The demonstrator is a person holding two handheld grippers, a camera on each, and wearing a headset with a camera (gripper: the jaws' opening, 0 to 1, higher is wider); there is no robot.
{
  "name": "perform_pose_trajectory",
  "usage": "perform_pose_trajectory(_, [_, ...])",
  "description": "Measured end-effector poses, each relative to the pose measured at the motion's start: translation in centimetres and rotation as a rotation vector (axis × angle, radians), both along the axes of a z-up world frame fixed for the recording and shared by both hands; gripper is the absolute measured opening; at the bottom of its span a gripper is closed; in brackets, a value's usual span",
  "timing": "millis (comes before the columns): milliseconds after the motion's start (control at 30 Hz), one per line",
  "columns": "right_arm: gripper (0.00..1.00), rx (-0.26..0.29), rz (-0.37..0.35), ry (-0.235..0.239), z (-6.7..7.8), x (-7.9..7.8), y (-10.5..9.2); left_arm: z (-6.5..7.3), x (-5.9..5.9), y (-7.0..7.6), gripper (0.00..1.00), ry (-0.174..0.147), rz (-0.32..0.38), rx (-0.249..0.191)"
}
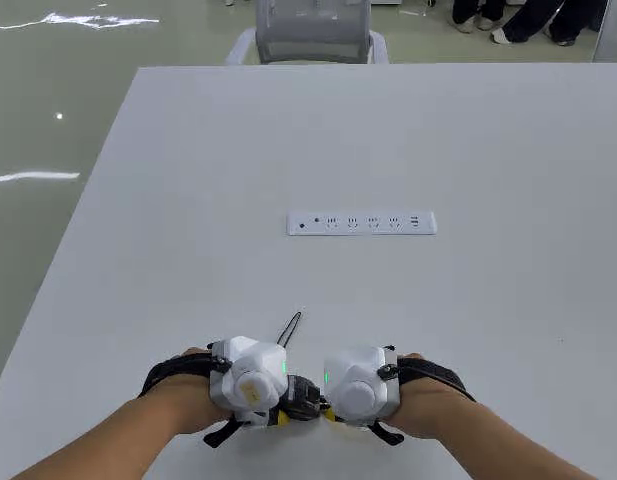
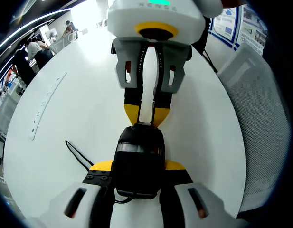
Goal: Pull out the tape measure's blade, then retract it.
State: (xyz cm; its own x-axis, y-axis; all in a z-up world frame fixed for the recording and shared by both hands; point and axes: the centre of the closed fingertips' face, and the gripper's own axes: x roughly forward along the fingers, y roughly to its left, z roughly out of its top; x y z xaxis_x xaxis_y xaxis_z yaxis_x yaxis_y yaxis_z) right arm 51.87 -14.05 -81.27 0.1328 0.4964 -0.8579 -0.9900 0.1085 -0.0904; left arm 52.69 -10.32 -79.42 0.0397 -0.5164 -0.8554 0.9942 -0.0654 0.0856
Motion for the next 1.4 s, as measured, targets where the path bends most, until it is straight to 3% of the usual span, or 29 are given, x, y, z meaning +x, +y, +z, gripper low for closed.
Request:
perform_pose_trajectory(800, [0.11,0.002,-0.01,0.026,0.2,-0.2,-1.5,0.0,0.1,0.0,0.32,-0.004,0.003,-0.014])
perform_pose_trajectory(1400, [0.1,-0.028,-0.012,0.03,0.1,-0.3,-3.2,0.0,0.1,-0.2,0.32,-0.002,0.011,-0.015])
